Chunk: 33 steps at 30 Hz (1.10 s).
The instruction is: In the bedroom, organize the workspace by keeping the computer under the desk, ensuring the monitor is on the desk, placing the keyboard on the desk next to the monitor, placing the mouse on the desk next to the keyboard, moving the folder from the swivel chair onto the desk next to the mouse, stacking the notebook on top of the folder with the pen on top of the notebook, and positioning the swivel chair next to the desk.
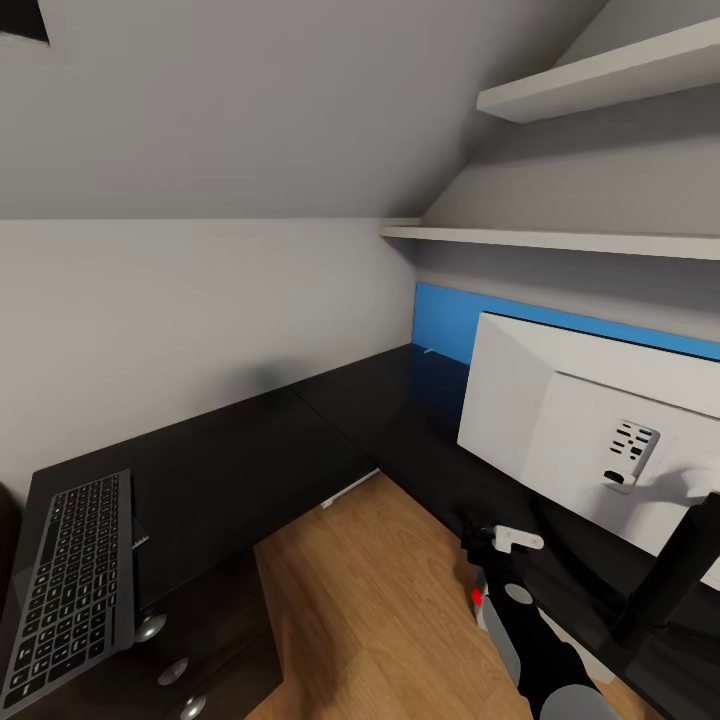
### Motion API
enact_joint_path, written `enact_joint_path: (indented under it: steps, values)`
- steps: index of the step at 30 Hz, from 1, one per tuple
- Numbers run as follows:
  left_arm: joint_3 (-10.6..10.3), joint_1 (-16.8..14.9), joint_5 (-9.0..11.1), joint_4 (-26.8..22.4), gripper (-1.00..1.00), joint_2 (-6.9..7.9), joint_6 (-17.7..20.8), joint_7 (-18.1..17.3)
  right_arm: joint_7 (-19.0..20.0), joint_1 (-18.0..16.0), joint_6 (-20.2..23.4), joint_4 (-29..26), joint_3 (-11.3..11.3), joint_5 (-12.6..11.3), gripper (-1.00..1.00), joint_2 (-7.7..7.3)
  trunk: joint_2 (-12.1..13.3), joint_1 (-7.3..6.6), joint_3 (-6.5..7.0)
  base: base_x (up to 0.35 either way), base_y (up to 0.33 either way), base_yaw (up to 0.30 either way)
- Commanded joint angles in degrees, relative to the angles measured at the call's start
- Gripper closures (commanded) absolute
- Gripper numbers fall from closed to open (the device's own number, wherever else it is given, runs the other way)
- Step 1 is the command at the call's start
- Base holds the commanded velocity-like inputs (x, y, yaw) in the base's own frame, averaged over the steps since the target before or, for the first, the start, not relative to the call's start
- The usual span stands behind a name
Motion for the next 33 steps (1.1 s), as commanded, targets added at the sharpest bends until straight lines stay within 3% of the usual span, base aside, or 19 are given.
enact_joint_path:
  steps: [1, 33]
  values:
    - [0.0, 0.0, 0.6, 0.1, -1.00, 0.00, -0.1, -0.5, 0.0, 0.0, -0.3, 0.0, -0.3, -0.2, -1.00, 0.04, 0.0, 0.00, -0.06, 0.000, 0.000, 0.000]
    - [0.0, 0.0, 0.6, 0.1, -1.00, 0.00, -0.1, -0.5, 0.0, 0.0, -0.3, 0.1, -1.4, -0.3, -1.00, 0.12, 0.0, 0.00, -0.06, 0.000, 0.000, 0.000]
